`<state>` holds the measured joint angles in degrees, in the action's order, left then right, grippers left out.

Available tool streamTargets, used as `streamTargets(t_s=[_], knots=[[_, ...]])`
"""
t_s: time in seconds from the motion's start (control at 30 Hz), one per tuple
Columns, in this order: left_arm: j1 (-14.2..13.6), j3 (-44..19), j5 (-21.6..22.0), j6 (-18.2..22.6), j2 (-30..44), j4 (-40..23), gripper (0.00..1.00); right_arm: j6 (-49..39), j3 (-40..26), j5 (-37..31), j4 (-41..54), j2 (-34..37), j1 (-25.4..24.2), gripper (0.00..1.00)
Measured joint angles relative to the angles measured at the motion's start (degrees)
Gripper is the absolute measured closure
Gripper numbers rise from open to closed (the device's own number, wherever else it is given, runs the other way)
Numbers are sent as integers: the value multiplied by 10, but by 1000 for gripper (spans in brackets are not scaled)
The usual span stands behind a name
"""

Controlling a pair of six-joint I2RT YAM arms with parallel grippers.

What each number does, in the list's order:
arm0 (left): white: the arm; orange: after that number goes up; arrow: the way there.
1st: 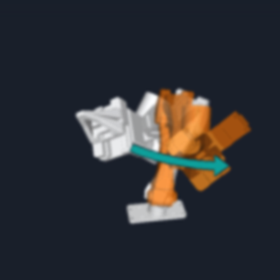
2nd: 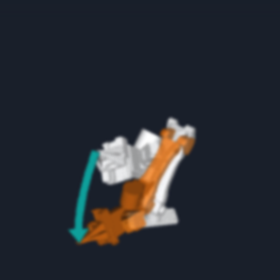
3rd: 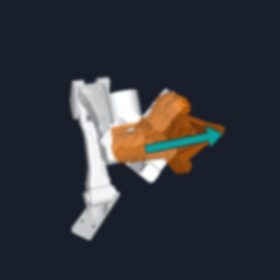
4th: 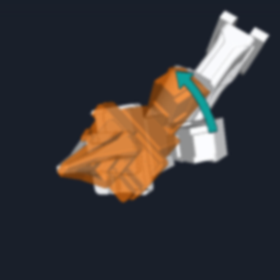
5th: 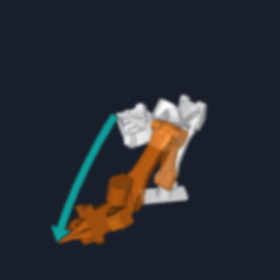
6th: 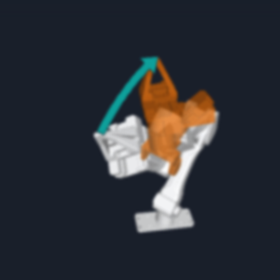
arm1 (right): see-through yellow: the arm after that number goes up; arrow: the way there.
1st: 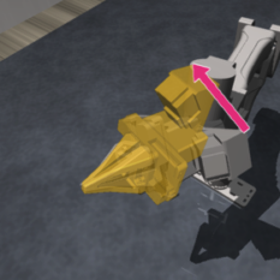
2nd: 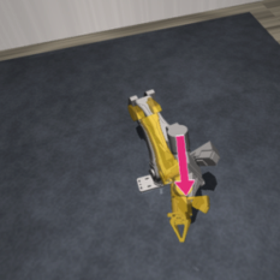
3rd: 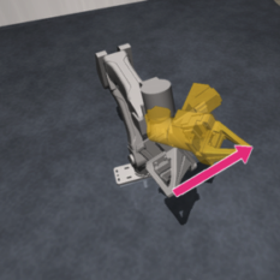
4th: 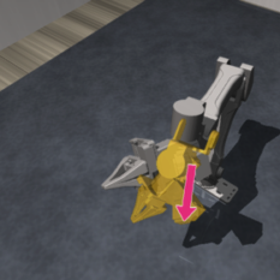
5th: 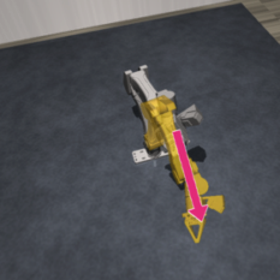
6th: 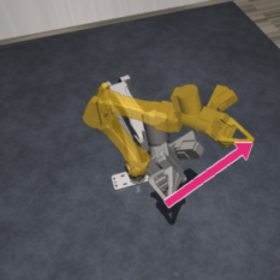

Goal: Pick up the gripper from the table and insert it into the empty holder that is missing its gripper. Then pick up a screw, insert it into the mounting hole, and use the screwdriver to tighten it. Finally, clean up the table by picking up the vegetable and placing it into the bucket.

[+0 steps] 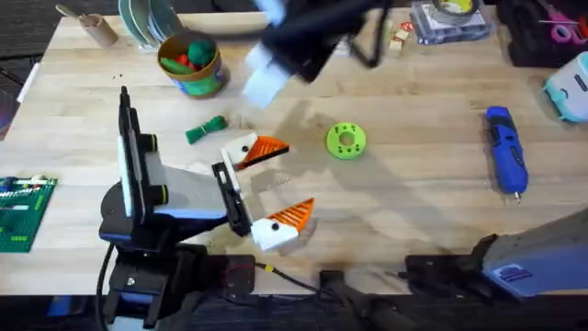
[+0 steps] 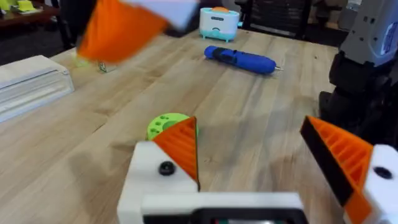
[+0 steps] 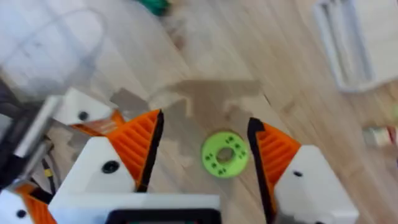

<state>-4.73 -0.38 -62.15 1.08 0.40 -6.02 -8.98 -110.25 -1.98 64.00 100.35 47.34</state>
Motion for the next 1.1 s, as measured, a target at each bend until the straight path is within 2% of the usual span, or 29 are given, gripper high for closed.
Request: streamTargets(t_s=[0.13,0.63,0.87,1.1], knots=[[0,0,0,0,0,0,7,2,-4,-4,39,-32,-64,148],[0,0,0,0,0,0,8,-8,4,15,134,-126,-357,147],[0,0,0,0,0,0,8,-14,131,58,93,-175,-503,147],[0,0,0,0,0,0,8,-10,252,71,50,-208,-640,147]])
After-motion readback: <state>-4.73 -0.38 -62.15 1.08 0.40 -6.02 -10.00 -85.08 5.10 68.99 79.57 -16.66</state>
